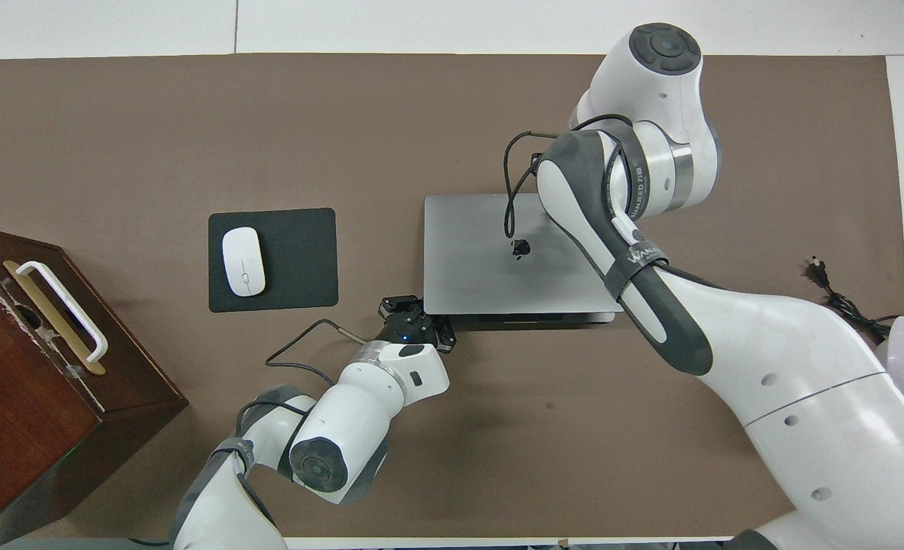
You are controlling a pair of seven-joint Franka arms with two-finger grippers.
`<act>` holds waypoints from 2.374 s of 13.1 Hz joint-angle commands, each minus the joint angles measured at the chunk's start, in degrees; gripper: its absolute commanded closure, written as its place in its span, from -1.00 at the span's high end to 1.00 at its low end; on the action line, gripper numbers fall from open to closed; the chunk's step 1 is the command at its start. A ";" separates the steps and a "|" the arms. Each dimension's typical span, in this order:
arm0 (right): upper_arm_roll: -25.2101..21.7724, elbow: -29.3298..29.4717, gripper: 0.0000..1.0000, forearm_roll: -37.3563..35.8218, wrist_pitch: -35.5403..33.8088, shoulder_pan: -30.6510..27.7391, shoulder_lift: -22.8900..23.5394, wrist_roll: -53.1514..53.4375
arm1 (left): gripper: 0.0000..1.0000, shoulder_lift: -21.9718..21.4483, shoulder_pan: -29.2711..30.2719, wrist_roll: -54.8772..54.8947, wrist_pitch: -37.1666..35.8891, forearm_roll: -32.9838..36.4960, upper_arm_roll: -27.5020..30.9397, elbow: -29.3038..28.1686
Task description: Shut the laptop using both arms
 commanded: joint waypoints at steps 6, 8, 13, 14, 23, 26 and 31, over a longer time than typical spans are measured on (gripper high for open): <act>0.50 -1.59 -0.67 -7.61 5.14 -6.65 -5.23 -11.00 | -1.00 3.22 0.16 -0.32 -0.75 -1.18 1.16 -2.03; 0.50 -2.03 -0.26 -7.61 5.58 -7.10 -5.23 -13.29 | -1.00 2.25 0.07 -2.69 -0.84 -1.18 1.16 -2.03; 0.42 -2.65 1.00 -7.70 5.67 -7.28 -5.76 -16.82 | -1.00 -3.02 0.16 -3.75 -0.92 -1.18 1.16 -5.88; 0.42 -2.56 1.00 -7.61 5.85 -7.28 -5.84 -16.64 | -1.00 -4.16 0.16 -4.27 -1.01 -1.18 1.16 -6.59; 0.33 -2.03 1.00 -10.32 5.15 -10.09 -9.71 -17.34 | -1.00 -30.51 10.34 -3.49 -42.36 -1.18 1.34 -5.82; 0.15 -1.86 1.00 -12.17 2.26 -10.44 -11.72 -17.25 | -1.00 -35.54 16.66 -3.49 -63.61 0.57 1.25 2.86; 0.07 -1.86 1.00 -11.83 -5.91 -10.88 -20.15 -16.55 | -1.00 -35.72 23.80 -3.40 -90.79 10.12 0.99 20.80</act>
